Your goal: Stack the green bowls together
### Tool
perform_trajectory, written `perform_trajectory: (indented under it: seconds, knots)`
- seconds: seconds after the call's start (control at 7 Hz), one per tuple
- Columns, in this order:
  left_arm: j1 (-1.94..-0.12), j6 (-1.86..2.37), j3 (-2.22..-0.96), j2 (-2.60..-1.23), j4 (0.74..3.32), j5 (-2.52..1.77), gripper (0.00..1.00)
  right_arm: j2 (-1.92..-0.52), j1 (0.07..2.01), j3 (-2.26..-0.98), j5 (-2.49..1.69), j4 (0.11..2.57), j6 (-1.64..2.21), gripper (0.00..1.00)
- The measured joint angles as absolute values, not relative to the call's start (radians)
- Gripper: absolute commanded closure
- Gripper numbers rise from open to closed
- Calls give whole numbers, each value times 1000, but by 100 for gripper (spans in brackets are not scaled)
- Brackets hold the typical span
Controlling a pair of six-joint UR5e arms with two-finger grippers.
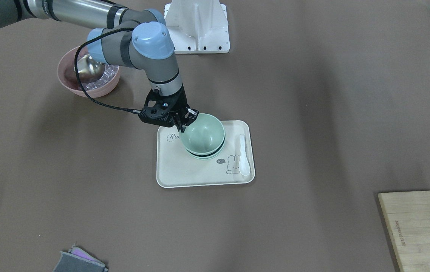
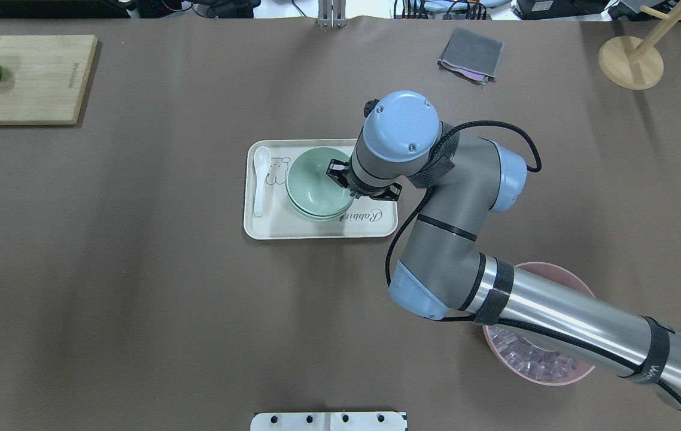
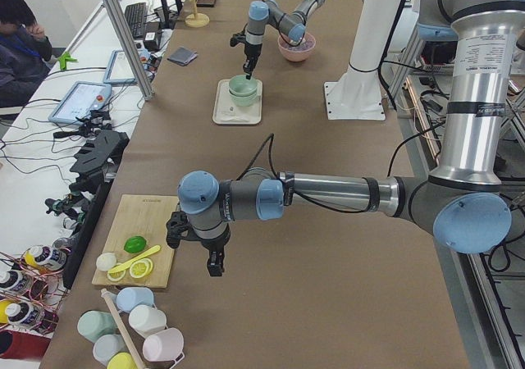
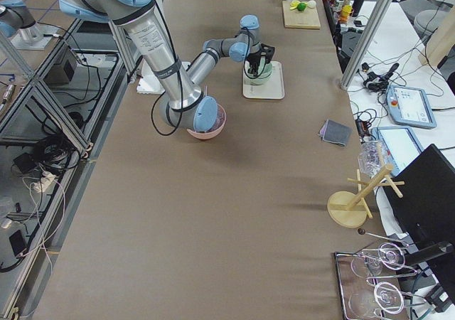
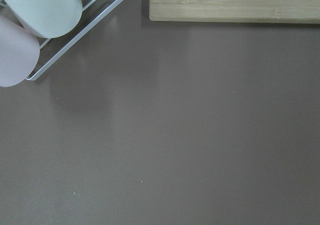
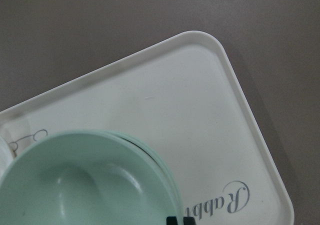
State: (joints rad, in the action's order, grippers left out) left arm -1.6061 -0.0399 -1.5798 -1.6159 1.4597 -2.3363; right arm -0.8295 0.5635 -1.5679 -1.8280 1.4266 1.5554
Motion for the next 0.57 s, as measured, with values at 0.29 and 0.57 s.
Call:
perform_trajectory:
  seconds: [0.29, 0.57]
  knots:
    - [-1605, -40, -1579, -1615, 1460, -2336, 1, -828, 560, -1566, -1824, 1428, 1555, 100]
    - [-1605, -40, -1579, -1615, 1460, -2336, 1, -828, 555, -1563, -1815, 1428, 1554, 100]
